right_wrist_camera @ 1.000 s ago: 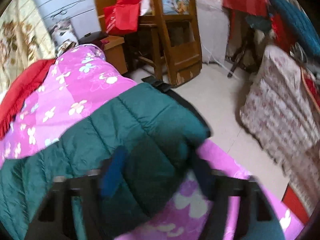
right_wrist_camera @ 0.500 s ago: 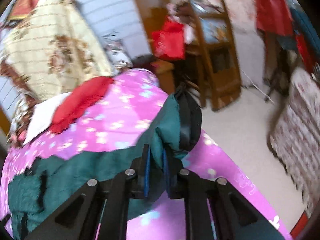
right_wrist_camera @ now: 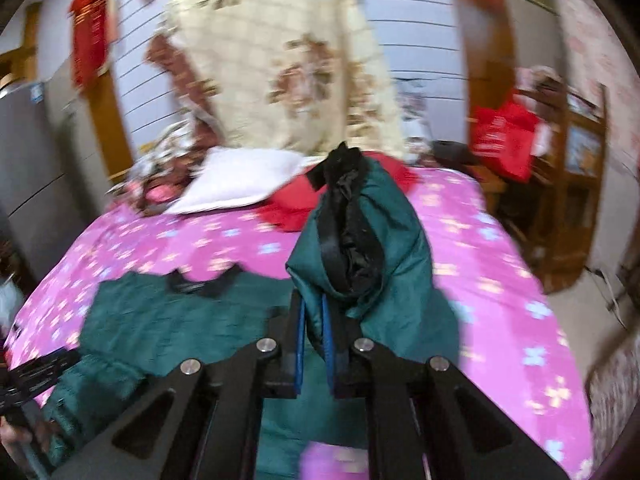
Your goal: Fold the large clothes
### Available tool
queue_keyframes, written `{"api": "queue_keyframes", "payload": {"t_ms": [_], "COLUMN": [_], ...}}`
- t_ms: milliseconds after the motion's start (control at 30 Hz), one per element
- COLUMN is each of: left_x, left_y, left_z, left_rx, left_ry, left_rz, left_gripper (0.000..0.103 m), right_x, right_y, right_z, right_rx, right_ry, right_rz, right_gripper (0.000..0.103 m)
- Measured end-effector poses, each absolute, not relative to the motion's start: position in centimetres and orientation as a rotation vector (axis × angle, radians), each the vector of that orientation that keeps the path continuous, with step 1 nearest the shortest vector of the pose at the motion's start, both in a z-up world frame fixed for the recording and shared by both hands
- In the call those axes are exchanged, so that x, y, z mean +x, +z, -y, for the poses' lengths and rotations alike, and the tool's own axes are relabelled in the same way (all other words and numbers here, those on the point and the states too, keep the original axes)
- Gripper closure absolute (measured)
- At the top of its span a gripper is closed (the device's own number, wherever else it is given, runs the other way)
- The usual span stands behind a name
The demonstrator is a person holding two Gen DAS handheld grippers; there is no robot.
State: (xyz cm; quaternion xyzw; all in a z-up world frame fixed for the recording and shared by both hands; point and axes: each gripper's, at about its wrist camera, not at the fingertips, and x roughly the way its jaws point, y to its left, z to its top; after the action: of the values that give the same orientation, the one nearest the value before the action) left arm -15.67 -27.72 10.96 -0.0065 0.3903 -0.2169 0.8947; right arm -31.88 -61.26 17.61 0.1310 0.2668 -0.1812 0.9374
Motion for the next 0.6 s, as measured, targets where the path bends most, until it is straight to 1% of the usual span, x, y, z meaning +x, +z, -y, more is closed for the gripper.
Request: {"api": "queue_keyframes", "payload": {"t_ms": [167,300,467,500,533,567,600], "left_x": [-14.3,-13.4,-13.1,-13.0,-12.9,-12.8,-12.7], "left_y": [10.2,9.6,9.2,9.2,9.1,9.1,9.1], "left_z": [26.4,25.6,25.3,25.2,25.2,25.2,25.3], "left_rx": [-0.039,-0.052,-0.065,-0.088,-0.11,-0.13,-0.135], "left_ry": [-0.423,-0.405,-0.42,-0.437,-0.449,-0.461,-0.467], "left_rz": [-0.833,-0.85,-0.857,-0.857,-0.862,-0.873,-0.884], "left_gripper": [0.077,0.077,0.077,0.077,0.077,0.077,0.077], "right_x": [-26.4,-21.6,-18.3,-17.7,-17.5,-17.6,-17.9], "right_y": [16.4,12.9,7.7,6.7,6.3,6.3,6.5], "right_z": [54.4,49.4,47.5,47.1,47.3,47.0,46.6], "right_rx": [0.225,0.214,0.299,0.314,0.319,0.331,0.334], "right_ry": [-0.229,-0.143,-0.07,-0.049,-0.041,-0.02,-0.004], "right_rz": [-0.595,-0.674,-0.789,-0.833,-0.855,-0.869,-0.859], "right_gripper": [0.095,0.095,0.094,0.088,0.075,0.066,0.048]}}
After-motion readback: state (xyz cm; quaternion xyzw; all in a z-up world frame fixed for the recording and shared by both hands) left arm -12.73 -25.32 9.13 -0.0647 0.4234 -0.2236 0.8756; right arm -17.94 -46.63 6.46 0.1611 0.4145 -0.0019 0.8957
